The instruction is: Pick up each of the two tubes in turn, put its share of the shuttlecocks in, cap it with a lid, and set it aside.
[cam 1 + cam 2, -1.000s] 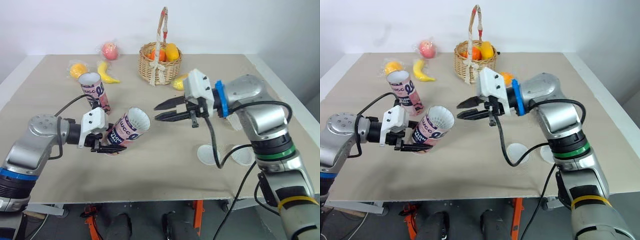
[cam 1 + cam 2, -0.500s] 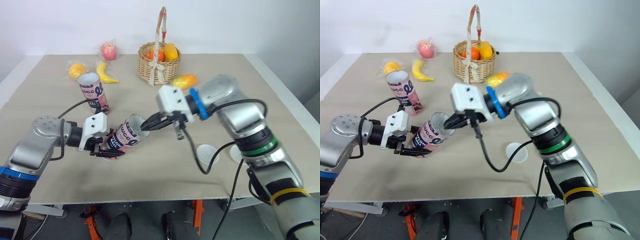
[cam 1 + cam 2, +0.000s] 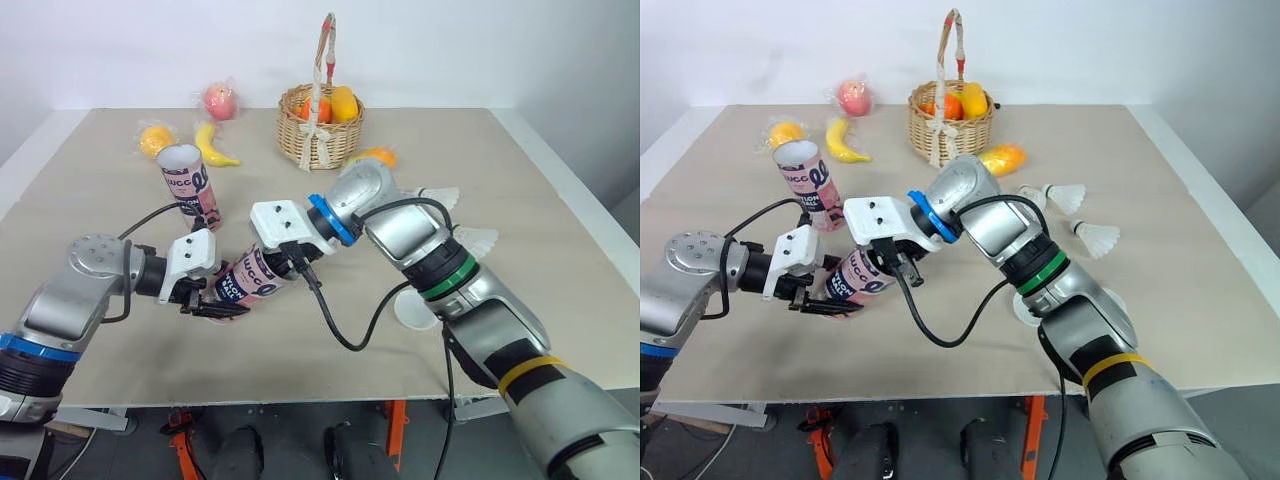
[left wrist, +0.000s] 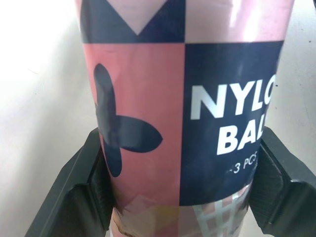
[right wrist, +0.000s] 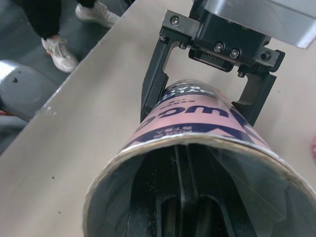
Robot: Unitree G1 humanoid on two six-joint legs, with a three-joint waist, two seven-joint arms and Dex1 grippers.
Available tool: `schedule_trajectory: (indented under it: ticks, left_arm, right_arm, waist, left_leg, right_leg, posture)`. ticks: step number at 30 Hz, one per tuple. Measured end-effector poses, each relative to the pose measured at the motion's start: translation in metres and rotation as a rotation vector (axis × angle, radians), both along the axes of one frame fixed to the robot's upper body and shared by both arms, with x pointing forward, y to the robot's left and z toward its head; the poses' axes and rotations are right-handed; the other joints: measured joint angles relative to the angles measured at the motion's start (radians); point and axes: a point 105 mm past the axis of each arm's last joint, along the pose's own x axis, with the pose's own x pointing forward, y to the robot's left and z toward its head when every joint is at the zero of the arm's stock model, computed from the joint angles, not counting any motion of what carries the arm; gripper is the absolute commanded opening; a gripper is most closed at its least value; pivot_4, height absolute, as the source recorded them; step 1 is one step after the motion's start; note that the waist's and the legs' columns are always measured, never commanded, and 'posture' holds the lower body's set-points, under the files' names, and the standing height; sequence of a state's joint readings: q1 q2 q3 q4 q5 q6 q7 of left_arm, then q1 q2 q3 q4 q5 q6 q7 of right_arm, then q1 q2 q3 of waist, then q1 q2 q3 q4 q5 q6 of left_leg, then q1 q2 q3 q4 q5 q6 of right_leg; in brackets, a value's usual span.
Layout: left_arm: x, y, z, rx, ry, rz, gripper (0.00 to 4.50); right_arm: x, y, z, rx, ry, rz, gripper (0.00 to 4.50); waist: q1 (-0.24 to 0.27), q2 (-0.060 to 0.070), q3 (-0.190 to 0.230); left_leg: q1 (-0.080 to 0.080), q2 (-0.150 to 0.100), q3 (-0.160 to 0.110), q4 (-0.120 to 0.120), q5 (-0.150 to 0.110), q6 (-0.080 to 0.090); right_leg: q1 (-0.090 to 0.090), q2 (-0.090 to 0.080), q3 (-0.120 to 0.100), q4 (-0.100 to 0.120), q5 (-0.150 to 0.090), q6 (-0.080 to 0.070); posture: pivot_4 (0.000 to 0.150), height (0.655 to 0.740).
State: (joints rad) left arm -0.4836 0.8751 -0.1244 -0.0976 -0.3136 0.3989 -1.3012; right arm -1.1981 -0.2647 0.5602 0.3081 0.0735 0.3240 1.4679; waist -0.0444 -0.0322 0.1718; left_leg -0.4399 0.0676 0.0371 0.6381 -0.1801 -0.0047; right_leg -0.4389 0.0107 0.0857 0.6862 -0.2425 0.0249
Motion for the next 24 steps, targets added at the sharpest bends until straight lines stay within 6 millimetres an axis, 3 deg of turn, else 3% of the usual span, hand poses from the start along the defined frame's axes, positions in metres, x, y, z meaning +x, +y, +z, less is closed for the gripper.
schedule_trajectory:
  ticks: [5, 8, 12, 15, 20, 24]
  left_arm:
    - [0.001, 0.000, 0.001, -0.004, -0.007, 0.006, 3.20]
    - [0.001, 0.000, 0.001, -0.009, -0.011, 0.010, 3.20]
    - [0.003, -0.005, 0.001, -0.033, -0.017, 0.010, 3.20]
    - [0.003, -0.007, 0.001, -0.039, -0.021, 0.006, 3.20]
    - [0.004, -0.021, 0.005, -0.104, -0.050, -0.028, 3.20]
    - [0.007, -0.045, 0.016, -0.251, -0.094, -0.060, 3.20]
  right_arm:
    - [0.003, -0.002, 0.003, 0.015, 0.045, -0.046, 0.06]
    - [0.007, -0.016, 0.015, 0.045, 0.062, -0.070, 0.06]
    - [0.014, -0.066, 0.057, 0.101, 0.032, -0.160, 0.06]
    - [0.007, -0.090, 0.072, 0.112, 0.017, -0.185, 0.06]
    - [0.000, -0.137, 0.055, 0.054, -0.010, -0.285, 0.06]
    - [0.005, -0.172, 0.047, 0.138, -0.075, -0.473, 0.06]
  waist:
    - [0.000, 0.000, 0.000]
    - [0.001, 0.000, 0.000]
    - [0.008, 0.000, 0.000]
    - [0.009, 0.000, 0.000]
    - [0.010, 0.000, 0.000]
    - [0.020, 0.000, 0.000]
  left_leg:
    - [0.000, 0.000, 0.000, 0.000, 0.000, 0.000]
    - [-0.001, 0.000, 0.000, 0.000, 0.000, 0.000]
    - [-0.001, -0.001, 0.000, 0.000, 0.000, 0.000]
    - [-0.001, -0.001, -0.001, -0.001, 0.000, 0.000]
    - [0.000, -0.001, -0.001, 0.000, 0.000, 0.000]
    - [-0.001, -0.002, 0.000, 0.000, 0.000, 0.000]
  right_leg:
    - [0.000, 0.000, 0.000, 0.000, 0.000, 0.000]
    - [0.000, 0.000, 0.000, 0.000, 0.000, 0.000]
    - [0.000, -0.001, 0.000, 0.000, 0.000, 0.001]
    - [0.000, -0.001, 0.000, 0.000, -0.001, 0.000]
    - [0.001, 0.000, -0.001, 0.000, -0.002, 0.000]
    - [0.001, -0.001, 0.001, 0.000, -0.001, 0.002]
  posture:
    - [0.150, 0.7400]
    - [0.150, 0.7400]
    - [0.150, 0.7400]
    - [0.150, 0.7400]
    - [0.150, 0.7400]
    - [0.150, 0.7400]
